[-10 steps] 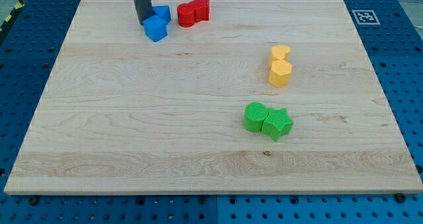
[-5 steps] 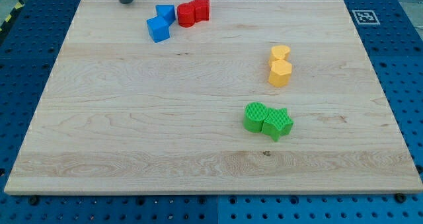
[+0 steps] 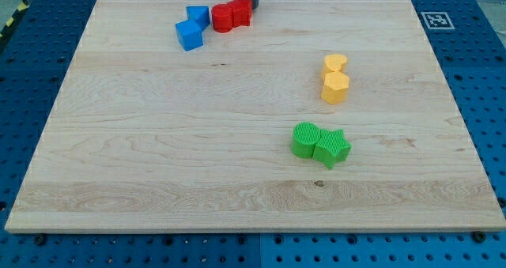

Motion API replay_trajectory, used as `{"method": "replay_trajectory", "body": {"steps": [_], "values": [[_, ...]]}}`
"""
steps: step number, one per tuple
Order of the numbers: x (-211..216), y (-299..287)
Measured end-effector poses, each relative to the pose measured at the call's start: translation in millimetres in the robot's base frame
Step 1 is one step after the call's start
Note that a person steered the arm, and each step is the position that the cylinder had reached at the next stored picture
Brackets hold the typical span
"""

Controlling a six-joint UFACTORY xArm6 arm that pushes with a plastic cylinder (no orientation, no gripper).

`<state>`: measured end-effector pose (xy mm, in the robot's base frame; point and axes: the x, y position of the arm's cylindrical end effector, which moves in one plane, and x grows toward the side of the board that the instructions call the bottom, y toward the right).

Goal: Make a group of blocks out of blue and red blocks

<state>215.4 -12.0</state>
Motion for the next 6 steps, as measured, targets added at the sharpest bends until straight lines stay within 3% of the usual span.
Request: {"method": "replay_trajectory", "body": {"steps": [3, 4, 5, 6], "values": [[41, -20], [41, 19], [58, 128], [109, 174]]}}
